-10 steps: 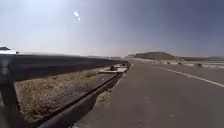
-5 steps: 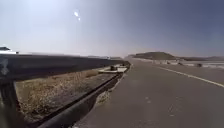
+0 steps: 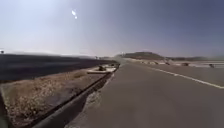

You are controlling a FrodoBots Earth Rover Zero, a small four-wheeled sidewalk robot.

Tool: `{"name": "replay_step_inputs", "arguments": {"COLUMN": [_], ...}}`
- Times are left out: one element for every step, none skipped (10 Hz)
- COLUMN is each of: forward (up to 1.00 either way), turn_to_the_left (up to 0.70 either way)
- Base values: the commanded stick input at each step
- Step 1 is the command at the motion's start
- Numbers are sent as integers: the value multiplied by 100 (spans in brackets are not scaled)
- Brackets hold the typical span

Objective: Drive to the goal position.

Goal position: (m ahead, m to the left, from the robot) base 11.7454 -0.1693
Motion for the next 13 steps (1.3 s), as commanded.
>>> {"name": "replay_step_inputs", "arguments": {"forward": [0,0,0,5,22,50,50,50,50,50,50,50,50], "turn_to_the_left": [-50,-50,-50,-42,-17,0,0,0,0,0,0,0,0]}}
